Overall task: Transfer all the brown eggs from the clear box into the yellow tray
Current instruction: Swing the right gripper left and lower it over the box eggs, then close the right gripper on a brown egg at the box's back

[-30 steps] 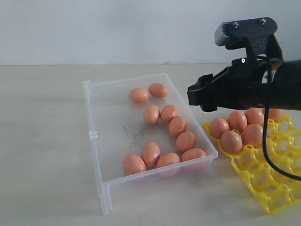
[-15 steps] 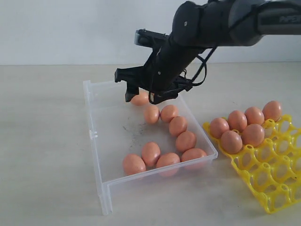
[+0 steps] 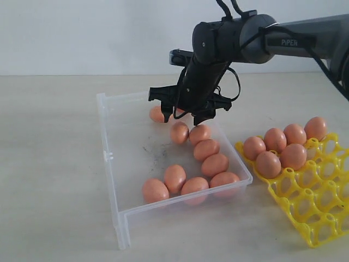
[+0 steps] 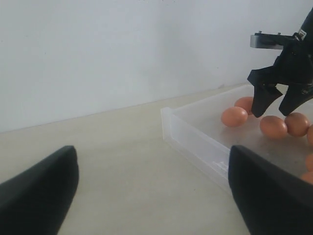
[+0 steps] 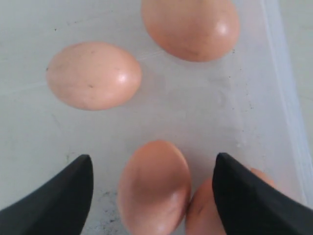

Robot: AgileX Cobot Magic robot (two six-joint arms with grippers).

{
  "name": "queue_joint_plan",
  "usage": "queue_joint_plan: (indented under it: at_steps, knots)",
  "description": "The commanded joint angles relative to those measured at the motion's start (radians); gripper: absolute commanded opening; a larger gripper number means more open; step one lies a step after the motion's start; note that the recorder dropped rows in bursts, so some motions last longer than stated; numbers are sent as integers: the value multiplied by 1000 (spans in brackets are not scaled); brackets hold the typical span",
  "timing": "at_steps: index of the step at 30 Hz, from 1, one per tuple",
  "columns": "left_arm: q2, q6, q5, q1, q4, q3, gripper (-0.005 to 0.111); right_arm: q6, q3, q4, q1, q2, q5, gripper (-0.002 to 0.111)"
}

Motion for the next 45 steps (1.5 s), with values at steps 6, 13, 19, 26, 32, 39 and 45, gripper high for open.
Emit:
queue_joint_plan:
  at_steps: [6,13,19,26,32,39,45]
  knots:
    - [-4,-8,-8,-6,-7,4,78,5,-4,-11,-6,0,58,63]
    - [-4,-8,-8,-6,-7,4,78,9,-4,7,-4,0,51,61]
    - [-4,-8,-8,-6,-7,4,78,9,-4,33,4,0,51,55]
    - [-4,-8,-8,-6,-7,4,78,9,-4,21,31,60,64,55]
    - [-4,-8,-8,-6,-7,4,78,38,-4,25,34,79,-6,55]
    - [-4,-8,-8,-6,-7,4,78,24,-4,22,34,79,-52,24]
    - [-4,-8,-8,-6,-7,4,78,-200,-4,10,34,79,-110,0]
